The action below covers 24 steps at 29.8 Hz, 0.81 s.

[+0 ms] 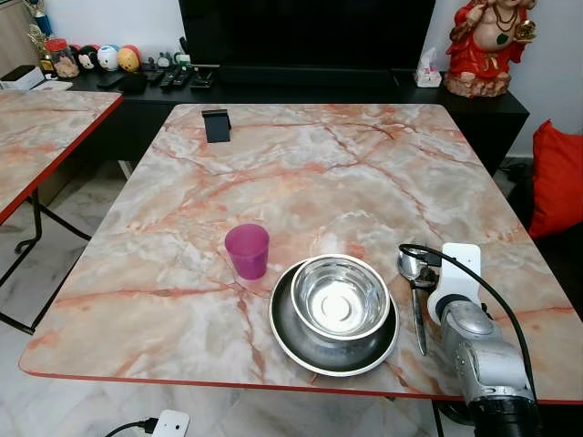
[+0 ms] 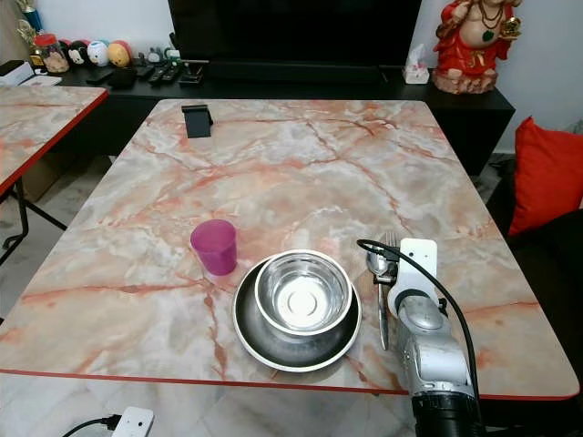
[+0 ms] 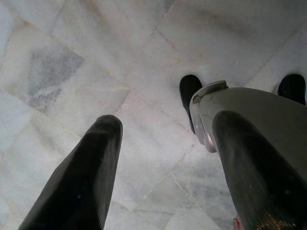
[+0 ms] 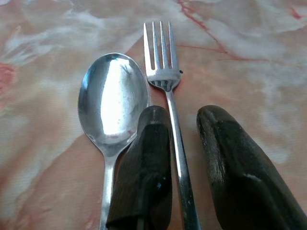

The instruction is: Setting the table

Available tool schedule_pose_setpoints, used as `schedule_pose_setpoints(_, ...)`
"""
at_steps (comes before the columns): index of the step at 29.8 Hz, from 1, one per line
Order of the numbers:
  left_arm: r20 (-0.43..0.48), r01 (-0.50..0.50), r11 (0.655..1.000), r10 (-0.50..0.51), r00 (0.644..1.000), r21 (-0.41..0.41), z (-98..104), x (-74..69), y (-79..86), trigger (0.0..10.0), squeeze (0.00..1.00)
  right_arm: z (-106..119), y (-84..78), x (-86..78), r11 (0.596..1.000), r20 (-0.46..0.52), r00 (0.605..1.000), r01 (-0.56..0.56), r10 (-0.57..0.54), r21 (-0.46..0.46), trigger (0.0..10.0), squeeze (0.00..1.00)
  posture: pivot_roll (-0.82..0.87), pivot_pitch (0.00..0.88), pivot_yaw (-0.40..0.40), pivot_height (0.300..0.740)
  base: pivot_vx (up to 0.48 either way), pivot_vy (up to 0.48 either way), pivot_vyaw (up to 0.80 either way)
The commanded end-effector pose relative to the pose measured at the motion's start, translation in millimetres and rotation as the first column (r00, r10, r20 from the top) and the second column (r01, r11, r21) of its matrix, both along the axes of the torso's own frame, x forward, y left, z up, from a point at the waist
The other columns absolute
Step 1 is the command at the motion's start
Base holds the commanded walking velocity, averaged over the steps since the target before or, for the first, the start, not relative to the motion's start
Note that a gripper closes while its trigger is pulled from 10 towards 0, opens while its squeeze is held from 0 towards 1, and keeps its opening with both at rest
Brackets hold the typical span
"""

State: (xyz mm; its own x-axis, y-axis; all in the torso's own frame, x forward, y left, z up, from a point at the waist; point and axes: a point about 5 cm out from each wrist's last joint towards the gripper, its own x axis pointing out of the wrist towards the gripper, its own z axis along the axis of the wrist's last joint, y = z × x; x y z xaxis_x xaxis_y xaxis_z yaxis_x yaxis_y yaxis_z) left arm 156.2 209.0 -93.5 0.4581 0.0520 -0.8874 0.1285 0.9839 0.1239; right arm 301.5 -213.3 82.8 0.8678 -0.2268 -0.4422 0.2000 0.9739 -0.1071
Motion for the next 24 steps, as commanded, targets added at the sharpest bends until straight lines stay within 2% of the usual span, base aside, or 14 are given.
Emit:
schedule_pose_setpoints(1, -0.006, -0.002, 1.0, 0.002, 1.0, 0.001, -0.1, -0.7, 1.2, 10.0, 0.0, 1.2, 0.5, 1.7, 1.0, 0.005, 1.0, 0.002, -0.002, 0.002, 10.0, 0.0, -0.01, 0.0, 0.006, 0.74, 0.0, 0.0, 0.0)
schedule_pose_setpoints(6, -0.006, -0.002, 1.0, 0.002, 1.0, 0.0, -0.1, -0.7, 1.1, 10.0, 0.0, 1.0, -1.6, 1.0, 1.0, 0.006, 1.0, 0.012, -0.012, -0.013, 10.0, 0.0, -0.01, 0.0, 0.006, 0.74, 0.0, 0.0, 0.0)
schedule_pose_setpoints(7, -0.006, -0.002, 1.0, 0.002, 1.0, -0.001, -0.2, -0.7, 1.0, 10.0, 0.0, 4.6, -5.0, 1.8, 0.998, 0.034, 0.999, 0.025, -0.024, -0.051, 10.0, 0.0, -0.01, 0.0, 0.007, 0.74, 0.0, 0.0, 0.0)
schedule_pose_setpoints(10, -0.006, -0.001, 1.0, 0.001, 1.0, -0.002, -0.1, -0.7, 1.0, 10.0, 0.0, 9.5, -7.0, 3.4, 0.998, 0.073, 0.997, 0.043, -0.039, -0.051, 10.0, 0.0, -0.01, 0.0, 0.007, 0.74, 0.0, 0.0, 0.0)
schedule_pose_setpoints(14, -0.006, -0.001, 1.0, 0.001, 1.0, -0.002, -0.1, -0.7, 1.0, 10.0, 0.0, 24.1, -10.9, 7.1, 0.995, 0.18, 0.982, 0.076, -0.063, -0.069, 10.0, 0.0, -0.01, 0.0, 0.007, 0.74, 0.0, 0.0, 0.0)
schedule_pose_setpoints(16, -0.006, -0.001, 1.0, 0.001, 1.0, -0.002, -0.1, -0.6, 1.1, 10.0, 0.0, 35.8, -11.9, 9.3, 0.994, 0.265, 0.962, 0.091, -0.073, -0.056, 10.0, 0.0, -0.01, 0.0, 0.007, 0.74, 0.0, 0.0, 0.0)
schedule_pose_setpoints(17, -0.006, -0.001, 1.0, 0.001, 1.0, -0.002, -0.1, -0.6, 1.1, 10.0, 0.0, 35.8, -11.9, 9.3, 0.994, 0.265, 0.962, 0.091, -0.073, -0.056, 10.0, 0.0, -0.01, 0.0, 0.007, 0.74, 0.0, 0.0, 0.0)
schedule_pose_setpoints(19, -0.006, 0.001, 1.0, -0.001, 1.0, -0.002, -0.1, -0.6, 1.2, 10.0, 0.0, 49.3, -13.1, 11.1, 0.994, 0.35, 0.933, 0.102, -0.079, -0.047, 10.0, 0.0, -0.02, 0.0, 0.009, 0.74, 0.0, 0.0, 0.0)
schedule_pose_setpoints(21, -0.006, 0.001, 1.0, -0.001, 1.0, -0.002, -0.1, -0.6, 1.2, 10.0, 0.0, 53.5, -13.4, 11.5, 0.994, 0.376, 0.923, 0.104, -0.08, -0.044, 10.0, 0.0, -0.02, 0.0, 0.009, 0.74, 0.0, 0.0, 0.0)
schedule_pose_setpoints(22, -0.006, 0.002, 1.0, -0.002, 1.0, -0.002, -0.1, -0.6, 1.2, 10.0, 0.0, 57.6, -13.7, 11.6, 0.993, 0.405, 0.911, 0.108, -0.082, -0.042, 10.0, 0.0, -0.02, 0.0, 0.009, 0.74, 0.0, 0.0, 0.0)
schedule_pose_setpoints(23, -0.006, 0.002, 1.0, -0.002, 1.0, -0.001, 0.0, -0.6, 1.3, 10.0, 0.0, 68.5, -13.0, 10.9, 0.994, 0.481, 0.873, 0.109, -0.08, -0.031, 10.0, 0.0, -0.01, 0.0, 0.007, 0.74, 0.0, 0.0, 0.0)
schedule_pose_setpoints(24, -0.006, 0.002, 1.0, -0.002, 1.0, -0.001, 0.0, -0.6, 1.3, 10.0, 0.0, 68.5, -13.0, 10.9, 0.994, 0.481, 0.873, 0.109, -0.08, -0.031, 10.0, 0.0, -0.01, 0.0, 0.007, 0.74, 0.0, 0.0, 0.0)
